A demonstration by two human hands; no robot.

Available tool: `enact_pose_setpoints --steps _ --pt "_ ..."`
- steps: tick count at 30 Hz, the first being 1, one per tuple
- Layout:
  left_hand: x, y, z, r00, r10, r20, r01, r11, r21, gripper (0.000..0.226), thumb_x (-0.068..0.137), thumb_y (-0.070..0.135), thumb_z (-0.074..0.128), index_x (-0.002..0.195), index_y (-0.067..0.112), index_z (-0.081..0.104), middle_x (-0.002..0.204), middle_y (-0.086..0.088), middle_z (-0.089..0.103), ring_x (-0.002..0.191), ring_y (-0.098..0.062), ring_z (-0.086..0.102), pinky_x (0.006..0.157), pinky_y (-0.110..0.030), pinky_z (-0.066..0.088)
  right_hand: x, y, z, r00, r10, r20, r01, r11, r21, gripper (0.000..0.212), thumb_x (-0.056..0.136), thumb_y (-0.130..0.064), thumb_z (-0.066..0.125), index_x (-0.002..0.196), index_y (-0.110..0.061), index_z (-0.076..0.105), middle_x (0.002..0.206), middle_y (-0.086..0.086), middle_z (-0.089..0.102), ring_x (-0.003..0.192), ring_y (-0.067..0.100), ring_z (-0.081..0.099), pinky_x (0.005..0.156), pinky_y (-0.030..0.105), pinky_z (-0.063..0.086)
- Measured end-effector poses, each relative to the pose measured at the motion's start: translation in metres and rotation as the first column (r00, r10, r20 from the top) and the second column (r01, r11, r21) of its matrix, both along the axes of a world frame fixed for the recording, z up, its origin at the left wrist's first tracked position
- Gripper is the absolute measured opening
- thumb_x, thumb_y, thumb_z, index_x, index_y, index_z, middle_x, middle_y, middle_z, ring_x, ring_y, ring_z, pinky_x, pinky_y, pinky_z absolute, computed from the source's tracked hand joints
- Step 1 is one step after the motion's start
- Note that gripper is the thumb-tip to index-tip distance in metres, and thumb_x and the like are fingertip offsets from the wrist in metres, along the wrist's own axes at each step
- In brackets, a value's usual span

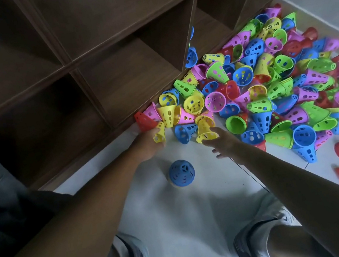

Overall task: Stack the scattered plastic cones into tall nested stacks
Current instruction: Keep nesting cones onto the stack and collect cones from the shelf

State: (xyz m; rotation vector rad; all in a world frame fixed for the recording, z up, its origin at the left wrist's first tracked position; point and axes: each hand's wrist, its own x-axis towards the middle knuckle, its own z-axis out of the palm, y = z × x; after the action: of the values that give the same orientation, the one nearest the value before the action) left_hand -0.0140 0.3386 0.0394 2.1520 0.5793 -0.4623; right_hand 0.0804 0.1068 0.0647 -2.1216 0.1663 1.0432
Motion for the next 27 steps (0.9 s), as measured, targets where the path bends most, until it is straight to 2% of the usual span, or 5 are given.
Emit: enact_pose_setpoints --steps 12,16,19,22,27 --pt "0.009 0.013 -0.008 0.943 0.318 0.099 -0.297 0.938 -0.18 0.027 0.082 0.03 0.073 0.102 0.011 0.076 0.096 -0.006 0.075 0.095 -0.024 0.07 0.089 -0.045 0.057 0.021 0.002 -0.022 0.961 -0.276 0.001 0.276 0.959 0.062 0.043 0.092 -0.019 0.068 0.132 -0.012 0.055 0.115 0.015 0.063 0.102 0.029 0.063 0.088 0.044 0.057" --pt "0.008 0.017 -0.002 0.931 0.341 0.133 -0.309 0.927 -0.213 0.014 0.081 0.018 0.078 0.091 0.008 0.074 0.089 -0.011 0.075 0.09 -0.028 0.071 0.086 -0.047 0.058 0.027 -0.005 -0.021 0.926 -0.374 0.051 0.367 0.923 0.115 0.003 0.092 -0.015 0.064 0.089 -0.015 0.066 0.096 0.01 0.065 0.086 0.024 0.061 0.083 0.041 0.053" --pt "0.006 0.015 0.01 0.912 0.4 0.093 -0.352 0.878 -0.325 0.011 0.082 0.0 0.075 0.09 0.003 0.068 0.092 -0.016 0.073 0.091 -0.029 0.071 0.077 -0.038 0.06 0.026 -0.008 -0.012 0.915 -0.389 0.109 0.376 0.918 0.124 0.016 0.092 -0.016 0.062 0.077 -0.022 0.061 0.093 0.006 0.063 0.084 0.022 0.06 0.088 0.043 0.054" --pt "0.002 0.011 0.029 0.91 0.412 0.055 -0.35 0.83 -0.434 0.015 0.083 -0.006 0.072 0.096 -0.003 0.064 0.086 -0.01 0.071 0.082 -0.021 0.068 0.056 -0.021 0.056 0.025 -0.011 -0.005 0.912 -0.383 0.144 0.364 0.921 0.139 0.017 0.091 -0.01 0.062 0.077 -0.019 0.062 0.095 0.009 0.065 0.083 0.022 0.061 0.079 0.037 0.054" --pt "-0.008 0.012 0.049 0.923 0.383 -0.029 -0.324 0.734 -0.598 0.033 0.082 0.005 0.077 0.111 0.013 0.065 0.102 -0.012 0.072 0.088 -0.022 0.07 0.07 -0.031 0.059 0.024 -0.014 0.01 0.923 -0.377 0.077 0.351 0.907 0.231 0.022 0.097 0.0 0.049 0.114 0.0 0.063 0.107 0.018 0.063 0.088 0.026 0.059 0.066 0.025 0.05"
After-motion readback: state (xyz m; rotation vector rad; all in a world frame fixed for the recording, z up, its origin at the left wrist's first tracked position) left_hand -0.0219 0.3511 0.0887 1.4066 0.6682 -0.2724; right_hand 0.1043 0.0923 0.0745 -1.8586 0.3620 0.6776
